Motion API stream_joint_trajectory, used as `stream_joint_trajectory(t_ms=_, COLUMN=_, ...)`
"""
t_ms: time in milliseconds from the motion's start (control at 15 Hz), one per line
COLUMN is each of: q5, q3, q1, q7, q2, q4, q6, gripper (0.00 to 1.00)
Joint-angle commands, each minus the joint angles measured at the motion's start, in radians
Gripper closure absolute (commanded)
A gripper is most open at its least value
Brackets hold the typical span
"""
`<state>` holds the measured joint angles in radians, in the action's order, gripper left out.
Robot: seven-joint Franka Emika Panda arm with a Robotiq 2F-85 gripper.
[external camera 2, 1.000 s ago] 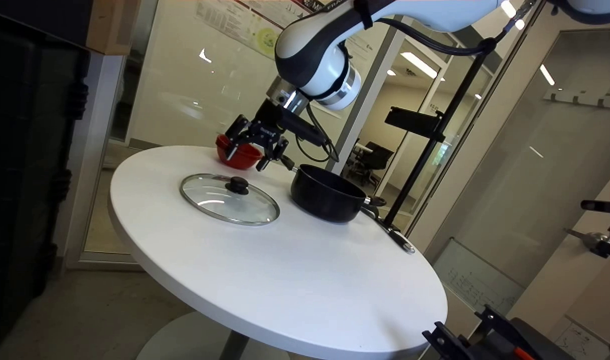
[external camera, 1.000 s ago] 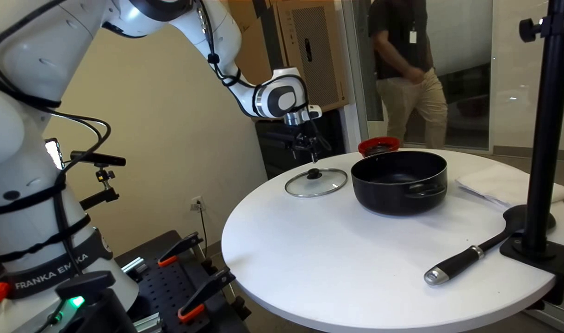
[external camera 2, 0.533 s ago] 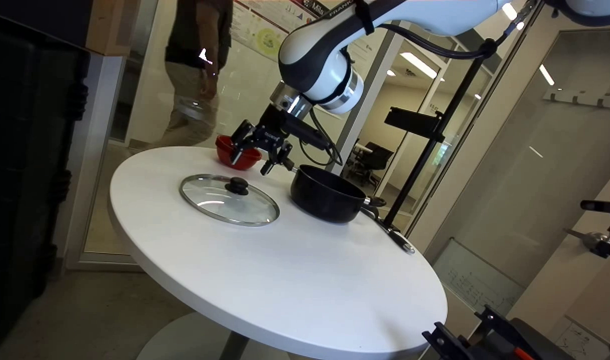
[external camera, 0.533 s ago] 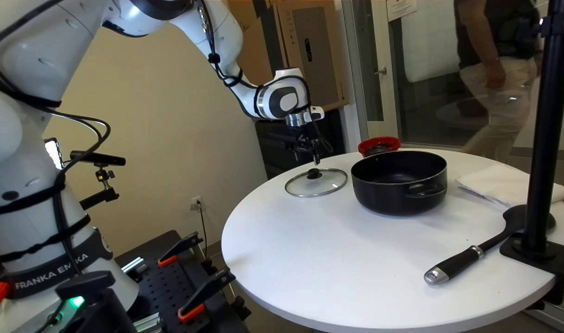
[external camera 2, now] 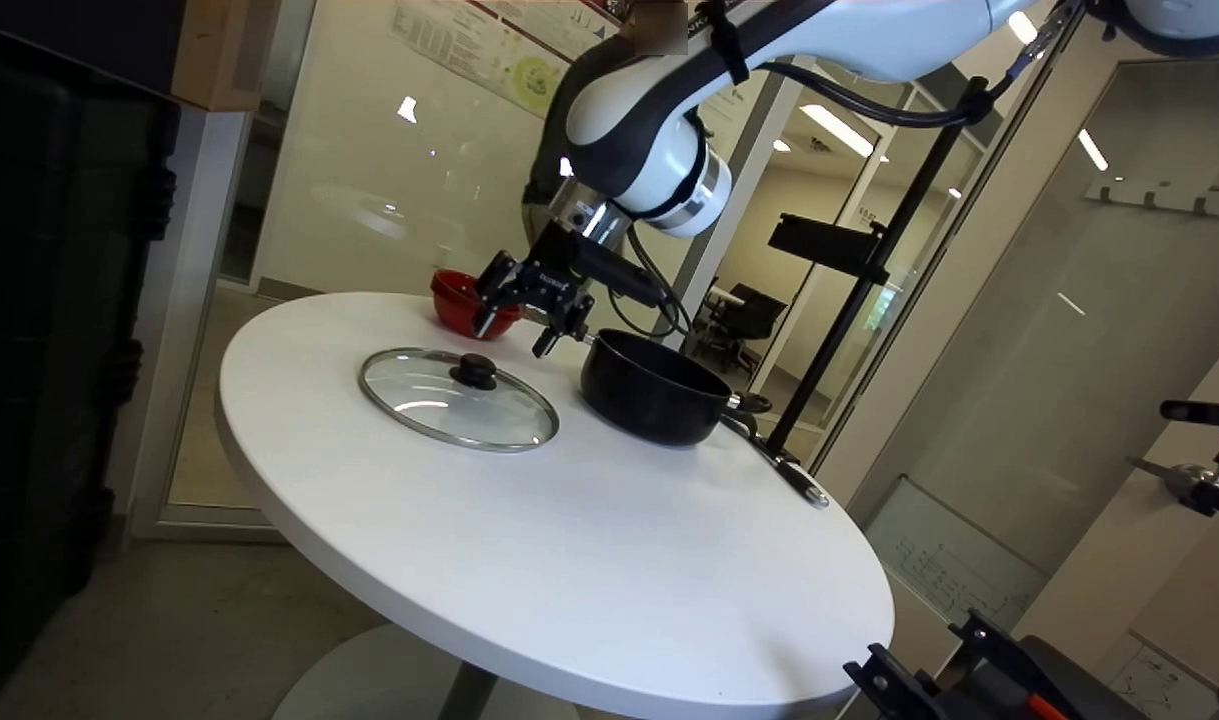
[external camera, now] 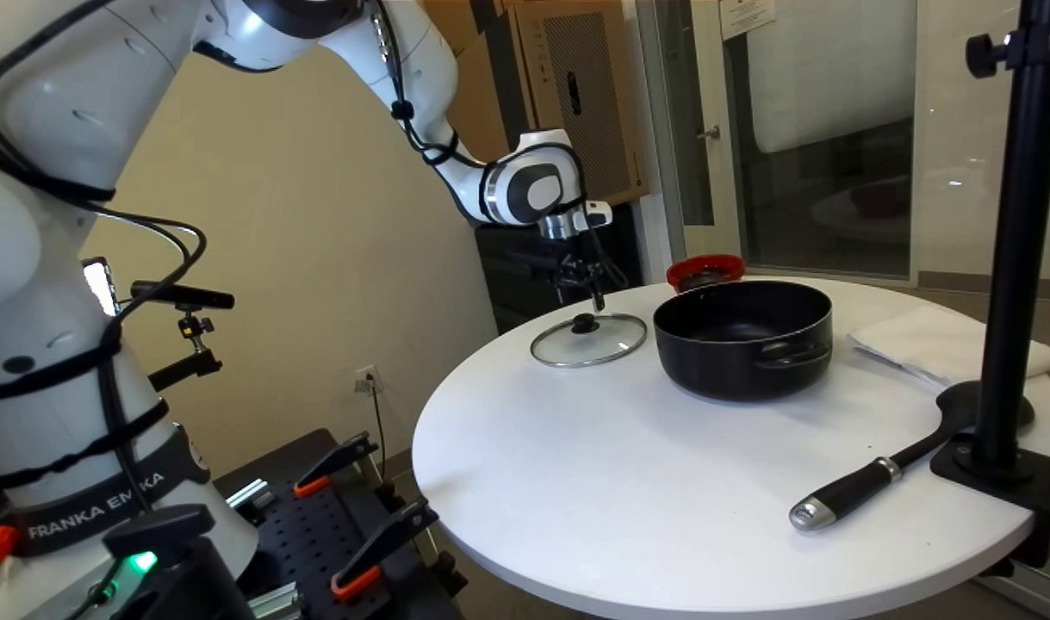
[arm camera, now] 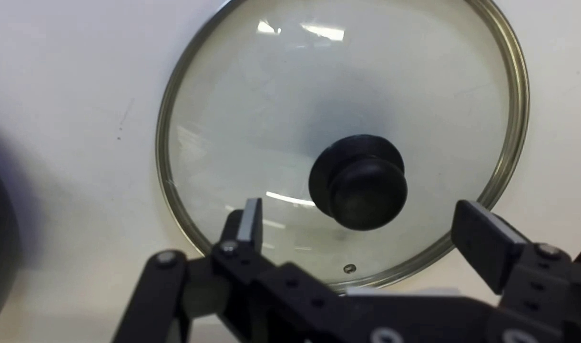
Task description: Pick the lid and put it on the table
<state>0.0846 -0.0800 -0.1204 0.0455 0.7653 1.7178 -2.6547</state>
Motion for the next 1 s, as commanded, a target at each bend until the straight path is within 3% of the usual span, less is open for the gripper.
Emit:
stream_joint_trajectory(t_ms=0, q5=-0.022, q3=0.029, q1=-0.03, q7=0.044, q2=0.056, q4=-0.024, q6=-0.048, gripper=0.0)
stream_joint_trajectory(t_ms=933, q5=-0.016, q3=0.026, q1=-0.073, q7=0.061, q2=0.134, q4=-0.092, q6=-0.086, gripper=0.0)
